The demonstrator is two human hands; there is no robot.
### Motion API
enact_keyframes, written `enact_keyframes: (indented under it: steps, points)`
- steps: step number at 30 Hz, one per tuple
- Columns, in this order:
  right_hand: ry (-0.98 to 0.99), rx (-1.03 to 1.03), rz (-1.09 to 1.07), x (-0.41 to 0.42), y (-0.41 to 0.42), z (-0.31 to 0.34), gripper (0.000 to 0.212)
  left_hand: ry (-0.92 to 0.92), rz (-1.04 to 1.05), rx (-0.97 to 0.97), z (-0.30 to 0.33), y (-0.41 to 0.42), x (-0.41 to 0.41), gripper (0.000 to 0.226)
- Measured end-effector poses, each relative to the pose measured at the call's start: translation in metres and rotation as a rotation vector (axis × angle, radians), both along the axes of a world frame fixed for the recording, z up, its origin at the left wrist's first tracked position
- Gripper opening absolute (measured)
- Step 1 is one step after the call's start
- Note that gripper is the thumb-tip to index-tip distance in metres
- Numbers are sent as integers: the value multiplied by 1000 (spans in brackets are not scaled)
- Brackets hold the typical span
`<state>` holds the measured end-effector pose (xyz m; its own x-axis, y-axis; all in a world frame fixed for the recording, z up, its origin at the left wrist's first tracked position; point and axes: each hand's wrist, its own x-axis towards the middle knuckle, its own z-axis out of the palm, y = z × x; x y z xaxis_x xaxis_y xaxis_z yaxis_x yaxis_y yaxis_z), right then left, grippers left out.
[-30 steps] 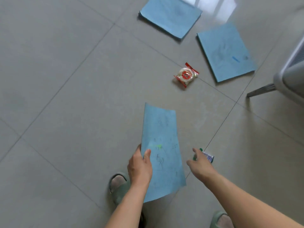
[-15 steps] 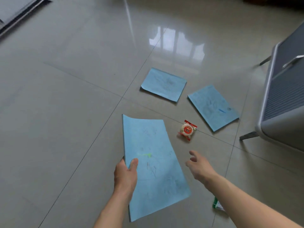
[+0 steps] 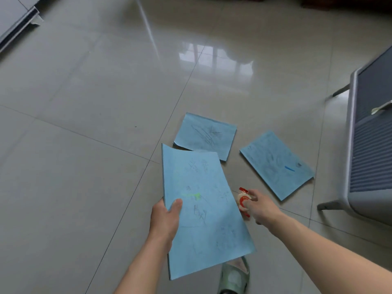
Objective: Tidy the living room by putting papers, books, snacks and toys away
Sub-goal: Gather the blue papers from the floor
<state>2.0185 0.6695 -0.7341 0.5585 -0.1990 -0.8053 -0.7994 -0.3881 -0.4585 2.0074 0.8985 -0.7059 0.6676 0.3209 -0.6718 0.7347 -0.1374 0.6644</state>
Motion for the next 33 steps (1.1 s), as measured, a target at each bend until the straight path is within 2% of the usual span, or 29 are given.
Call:
enact_keyframes:
  steps: [5, 10, 14, 17, 20, 23, 27, 30, 33]
  points:
    - [48, 3, -6, 51, -6, 0, 51, 22, -56, 1, -7, -7, 61, 20]
    - [75, 18, -31, 95, -6, -8, 54, 36, -210, 14, -13, -3, 123, 14]
    - [82, 51, -83, 128, -3, -12, 57, 108, -310, -77, -18, 6, 181, 13]
    - [121, 36, -183, 147, 1, -19, 60, 186, -395, -165, -18, 13, 223, 7]
    - [182, 184, -421, 162, 17, -26, 44, 269, -475, -222, -17, 23, 261, 13]
    - [197, 329, -641, 182, 38, -26, 35, 335, -577, -203, -18, 32, 298, 20]
    - [167, 343, -733, 207, 53, -38, 40, 371, -696, -154, -23, 29, 342, 19]
    - [192, 340, -838, 223, 50, -44, 30, 329, -822, -33, -30, 16, 376, 13]
    - [216, 309, -902, 243, 31, -60, 14, 235, -1055, 132, -41, -6, 419, 10]
